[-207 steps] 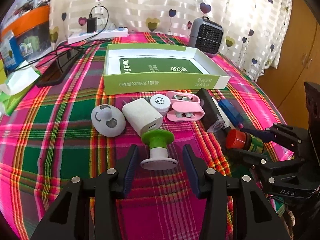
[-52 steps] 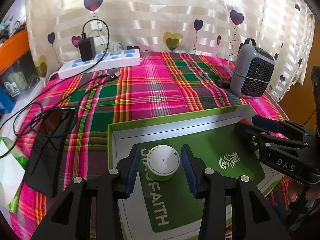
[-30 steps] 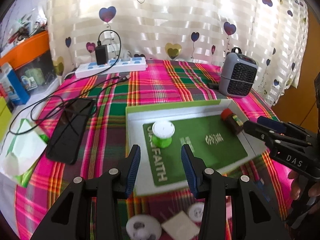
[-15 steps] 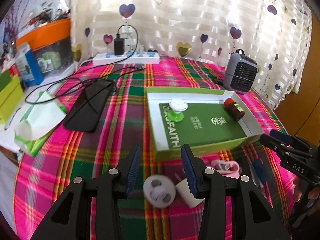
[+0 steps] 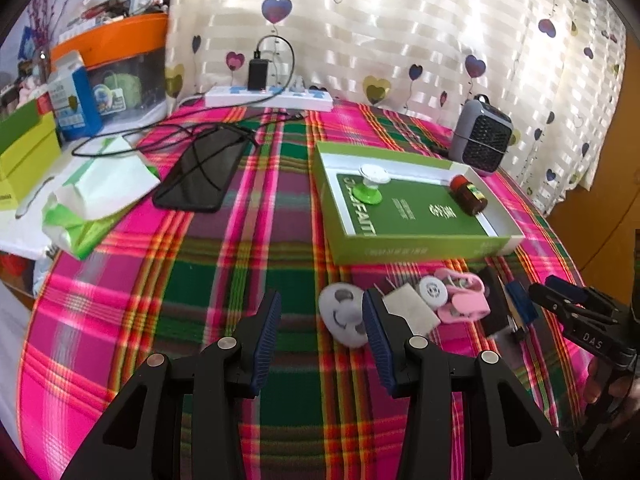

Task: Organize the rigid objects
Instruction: 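Move the right tool to the blue USB drive while the left tool reaches the white egg-shaped object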

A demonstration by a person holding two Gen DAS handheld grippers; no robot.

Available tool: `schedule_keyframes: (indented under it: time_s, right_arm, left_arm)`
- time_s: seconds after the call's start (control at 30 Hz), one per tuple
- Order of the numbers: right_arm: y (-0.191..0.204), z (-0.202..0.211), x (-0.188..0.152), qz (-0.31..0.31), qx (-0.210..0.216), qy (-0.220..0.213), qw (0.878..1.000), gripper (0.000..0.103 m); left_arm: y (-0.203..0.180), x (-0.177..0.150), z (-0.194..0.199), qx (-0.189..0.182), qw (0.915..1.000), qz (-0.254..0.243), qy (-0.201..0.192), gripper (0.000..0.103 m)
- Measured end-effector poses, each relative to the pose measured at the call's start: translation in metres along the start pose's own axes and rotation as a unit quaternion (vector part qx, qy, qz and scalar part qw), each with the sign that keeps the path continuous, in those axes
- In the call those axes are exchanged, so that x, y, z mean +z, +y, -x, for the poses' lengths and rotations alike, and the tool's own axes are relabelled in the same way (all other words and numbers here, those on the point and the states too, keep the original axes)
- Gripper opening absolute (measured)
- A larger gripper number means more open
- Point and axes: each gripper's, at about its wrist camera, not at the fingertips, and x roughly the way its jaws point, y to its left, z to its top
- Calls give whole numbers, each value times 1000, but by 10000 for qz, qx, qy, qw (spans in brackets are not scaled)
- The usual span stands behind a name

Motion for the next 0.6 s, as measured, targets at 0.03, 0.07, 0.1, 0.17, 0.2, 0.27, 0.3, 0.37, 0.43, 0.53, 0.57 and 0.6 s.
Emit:
schedule_keyframes:
  time_s: [0.03, 0.07, 0.1, 0.17, 0.2, 0.27, 0.3, 0.37, 0.43, 0.53, 0.57, 0.6]
  right_arm:
    - [0, 0, -2, 9, 30, 22, 10000, 52]
    - [0, 1, -4, 21, 53, 30, 10000, 52]
    - [1, 1, -5, 40, 69, 47, 10000, 52]
    - [2, 0, -7, 62, 66, 66, 9999, 52]
    - [3, 0, -9, 76, 69, 79, 9999, 52]
    - [5, 0, -12, 118, 99, 110, 9998, 52]
    - [6, -1, -13, 136, 98, 123, 9998, 52]
    - [6, -2, -14, 150, 108, 156, 9997, 52]
    - [6, -4, -15, 156, 129, 182, 9996, 52]
    - [7, -7, -16, 161, 168, 229, 9995, 52]
    - [7, -7, -15, 156, 178, 226, 9995, 52]
    - [8, -7, -15, 164, 179, 222, 9995, 52]
  left_arm:
    - [0, -1, -1, -7, 10000, 11, 37, 42]
    - [-1, -3, -2, -10, 10000, 2, 58, 42]
    - [-3, -4, -3, -11, 10000, -20, 96, 42]
    - [-5, -6, -3, -45, 9999, -41, 112, 42]
    - [-7, -7, -4, -77, 9999, -58, 128, 42]
    - [-9, -8, -6, -96, 9998, -65, 159, 42]
    - [-10, -8, -7, -98, 9998, -72, 181, 42]
    - [-11, -8, -10, -91, 9997, -62, 222, 42]
    - [-12, -8, -13, -98, 9996, -69, 271, 42]
    - [-11, -8, -18, -90, 9994, -19, 327, 42]
    - [-11, -7, -19, -82, 9994, -4, 333, 42]
    - [-10, -7, -21, -72, 9994, 2, 348, 42]
